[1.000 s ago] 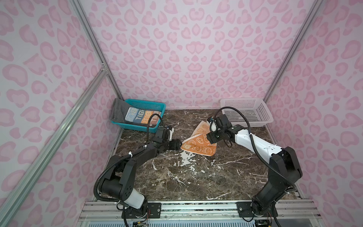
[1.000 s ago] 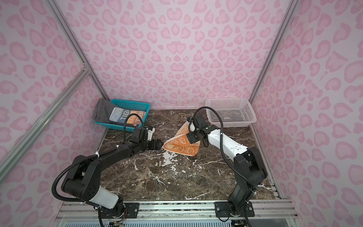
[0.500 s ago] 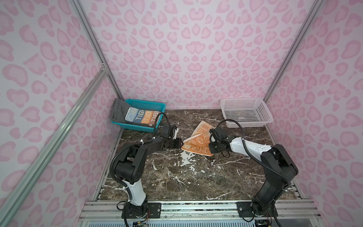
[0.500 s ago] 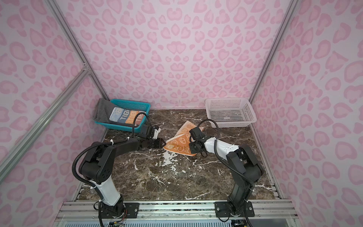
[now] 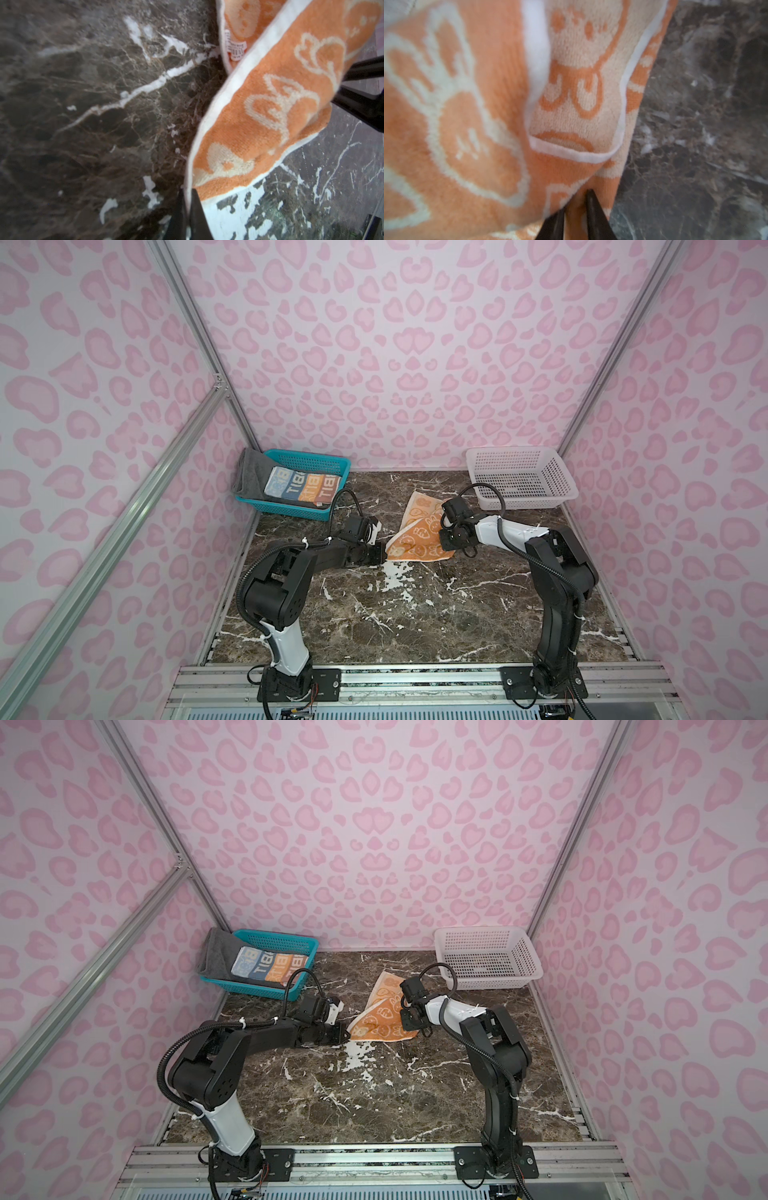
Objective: Fold and stack the towels
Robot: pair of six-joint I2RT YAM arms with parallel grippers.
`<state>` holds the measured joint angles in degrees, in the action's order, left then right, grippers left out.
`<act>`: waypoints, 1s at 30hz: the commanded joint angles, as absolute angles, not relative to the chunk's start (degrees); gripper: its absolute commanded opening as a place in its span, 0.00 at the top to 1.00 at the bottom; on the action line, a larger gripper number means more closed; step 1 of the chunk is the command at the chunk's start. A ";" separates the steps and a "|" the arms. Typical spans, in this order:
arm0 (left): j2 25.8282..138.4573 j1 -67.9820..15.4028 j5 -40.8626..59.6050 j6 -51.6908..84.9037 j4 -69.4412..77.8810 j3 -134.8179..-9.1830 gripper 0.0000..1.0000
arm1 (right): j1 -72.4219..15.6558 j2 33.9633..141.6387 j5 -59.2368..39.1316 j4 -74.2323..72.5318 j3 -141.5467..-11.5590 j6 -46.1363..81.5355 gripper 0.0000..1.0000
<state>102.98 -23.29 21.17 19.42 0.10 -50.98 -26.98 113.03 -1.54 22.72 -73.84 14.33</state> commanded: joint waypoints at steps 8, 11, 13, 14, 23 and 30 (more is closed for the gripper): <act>98.30 -32.16 20.12 21.36 -6.46 -48.02 0.96 | -26.96 119.60 -5.03 24.04 -83.91 6.02 0.75; 97.28 -35.33 17.72 21.74 -8.19 -48.89 0.96 | -27.22 122.16 -7.81 24.86 -88.85 4.31 0.73; 96.61 -36.36 16.25 23.03 -8.35 -49.23 0.96 | -27.80 123.24 -8.09 25.83 -91.49 2.98 0.72; 96.13 -36.46 15.76 23.82 -8.13 -49.18 0.95 | -27.99 123.48 -7.92 26.49 -92.59 2.41 0.71; 88.57 -36.41 9.48 24.92 -12.57 -52.59 0.59 | -28.33 116.14 -4.99 26.81 -91.17 1.14 0.51; 81.18 -33.86 8.27 26.29 -12.76 -52.92 0.38 | -32.00 113.65 -8.52 26.38 -91.55 0.98 0.48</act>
